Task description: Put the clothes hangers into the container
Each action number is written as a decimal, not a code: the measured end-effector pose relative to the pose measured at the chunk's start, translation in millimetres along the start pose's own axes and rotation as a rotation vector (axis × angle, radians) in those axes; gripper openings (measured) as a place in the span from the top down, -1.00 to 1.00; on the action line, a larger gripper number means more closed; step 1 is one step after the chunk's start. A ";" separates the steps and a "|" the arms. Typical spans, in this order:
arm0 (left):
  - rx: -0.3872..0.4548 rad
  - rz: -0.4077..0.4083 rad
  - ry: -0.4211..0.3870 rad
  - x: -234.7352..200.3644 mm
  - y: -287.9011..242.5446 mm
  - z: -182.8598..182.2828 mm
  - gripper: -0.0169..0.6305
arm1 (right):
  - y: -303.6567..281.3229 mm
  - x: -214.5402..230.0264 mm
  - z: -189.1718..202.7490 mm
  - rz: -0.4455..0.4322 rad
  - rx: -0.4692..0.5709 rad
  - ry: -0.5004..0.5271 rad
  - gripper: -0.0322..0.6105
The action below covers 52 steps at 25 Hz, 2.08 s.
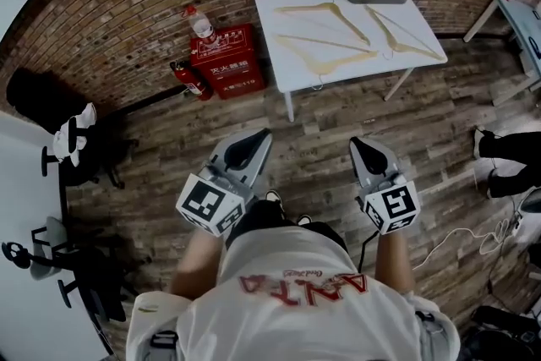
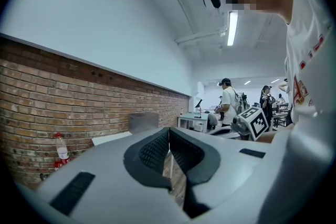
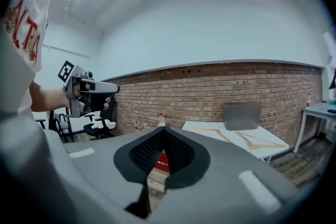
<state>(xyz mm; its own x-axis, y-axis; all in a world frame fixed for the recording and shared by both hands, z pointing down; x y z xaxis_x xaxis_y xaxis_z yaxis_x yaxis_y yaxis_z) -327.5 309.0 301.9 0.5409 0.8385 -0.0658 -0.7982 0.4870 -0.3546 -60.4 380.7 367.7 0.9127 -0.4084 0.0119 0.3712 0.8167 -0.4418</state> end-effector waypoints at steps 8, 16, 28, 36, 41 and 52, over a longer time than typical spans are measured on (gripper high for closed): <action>-0.013 0.090 0.008 -29.2 -76.6 -13.4 0.91 | -16.4 50.7 6.2 0.058 -0.037 -0.055 0.89; -0.021 0.141 0.004 -93.2 -143.6 -44.8 0.91 | -59.0 110.7 -24.5 0.161 -0.035 -0.139 0.89; 0.035 0.196 0.050 -208.8 -220.5 -72.6 0.92 | -144.2 169.8 -104.3 0.266 -0.027 -0.135 0.89; 0.051 0.209 0.096 -241.7 -249.5 -84.0 0.92 | -176.3 205.2 -126.3 0.277 -0.065 -0.116 0.89; 0.048 0.155 0.106 -251.7 -271.4 -93.4 0.92 | -203.3 242.6 -135.2 0.219 -0.069 -0.088 0.89; -0.008 -0.063 0.125 -248.5 -360.0 -140.3 0.92 | -268.4 388.4 -146.0 0.029 -0.104 -0.091 0.89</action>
<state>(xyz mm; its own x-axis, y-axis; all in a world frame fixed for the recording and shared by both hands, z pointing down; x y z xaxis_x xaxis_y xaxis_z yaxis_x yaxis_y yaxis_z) -137.3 -109.0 315.0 0.6192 0.7691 -0.1584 -0.7595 0.5355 -0.3692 169.6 -56.7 360.0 0.9363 -0.3428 0.0766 0.3290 0.7794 -0.5333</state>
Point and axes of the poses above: the fingertips, and each gripper's own axes: y backward along the fingers, x to its right, z out of its underside, the point moved 9 cm from there along y, backward along the fingers, and after that the axes turned 15 degrees about -x, right-handed, at the moved point
